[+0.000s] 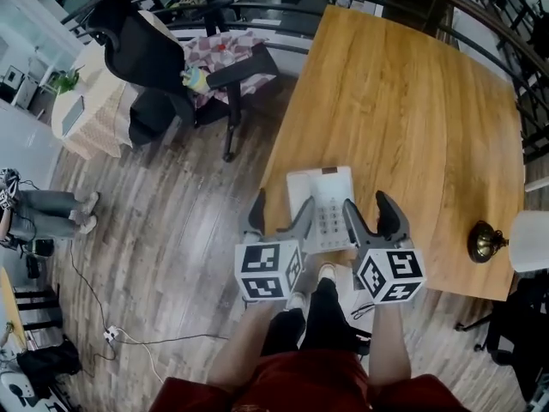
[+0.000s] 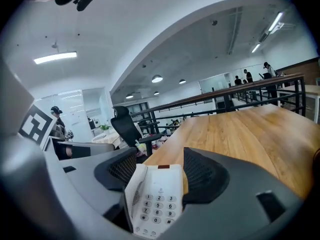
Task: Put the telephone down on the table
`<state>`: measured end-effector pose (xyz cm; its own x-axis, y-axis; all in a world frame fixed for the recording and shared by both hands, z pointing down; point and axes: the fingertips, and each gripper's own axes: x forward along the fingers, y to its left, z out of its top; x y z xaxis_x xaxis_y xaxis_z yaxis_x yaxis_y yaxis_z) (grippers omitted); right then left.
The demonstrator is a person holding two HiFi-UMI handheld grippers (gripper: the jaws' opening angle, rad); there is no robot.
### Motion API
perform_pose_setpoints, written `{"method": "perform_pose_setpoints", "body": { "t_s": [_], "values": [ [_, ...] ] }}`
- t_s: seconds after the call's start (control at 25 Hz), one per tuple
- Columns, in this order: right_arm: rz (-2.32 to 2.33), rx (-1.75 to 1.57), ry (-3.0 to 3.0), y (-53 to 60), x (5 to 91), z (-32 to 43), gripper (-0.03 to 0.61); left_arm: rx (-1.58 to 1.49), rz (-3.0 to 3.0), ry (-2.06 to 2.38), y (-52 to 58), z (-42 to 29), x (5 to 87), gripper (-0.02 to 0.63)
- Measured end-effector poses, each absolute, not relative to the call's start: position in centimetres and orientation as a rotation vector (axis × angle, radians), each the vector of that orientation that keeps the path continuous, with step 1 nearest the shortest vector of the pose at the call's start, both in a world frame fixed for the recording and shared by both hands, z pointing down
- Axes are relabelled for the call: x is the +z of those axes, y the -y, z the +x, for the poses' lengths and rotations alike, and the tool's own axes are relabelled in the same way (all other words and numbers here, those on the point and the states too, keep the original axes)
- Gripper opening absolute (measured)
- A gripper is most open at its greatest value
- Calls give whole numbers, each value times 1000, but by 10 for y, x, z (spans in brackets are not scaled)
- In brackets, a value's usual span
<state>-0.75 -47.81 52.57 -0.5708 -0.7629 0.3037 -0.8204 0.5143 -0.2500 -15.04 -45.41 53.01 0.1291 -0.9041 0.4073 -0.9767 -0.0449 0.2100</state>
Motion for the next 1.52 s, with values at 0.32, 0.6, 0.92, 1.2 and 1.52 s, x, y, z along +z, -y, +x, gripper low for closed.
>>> {"method": "perform_pose_setpoints", "body": {
  "t_s": [0.32, 0.6, 0.92, 1.2, 1.52],
  "values": [
    [1493, 418, 2640, 444, 452, 2, 281, 92, 2158, 1822, 428, -144, 446, 413],
    [1608, 243, 2670, 416, 377, 27, 281, 0, 2342, 1782, 412, -104, 376, 413],
    [1780, 84, 2604, 379, 328, 77, 281, -40, 2535, 1700, 394, -56, 326, 413],
    [1927, -12, 2565, 349, 299, 113, 281, -92, 2613, 1666, 372, -29, 302, 411],
    [2012, -59, 2550, 319, 288, 129, 281, -107, 2644, 1660, 350, -16, 290, 411]
  ]
}}
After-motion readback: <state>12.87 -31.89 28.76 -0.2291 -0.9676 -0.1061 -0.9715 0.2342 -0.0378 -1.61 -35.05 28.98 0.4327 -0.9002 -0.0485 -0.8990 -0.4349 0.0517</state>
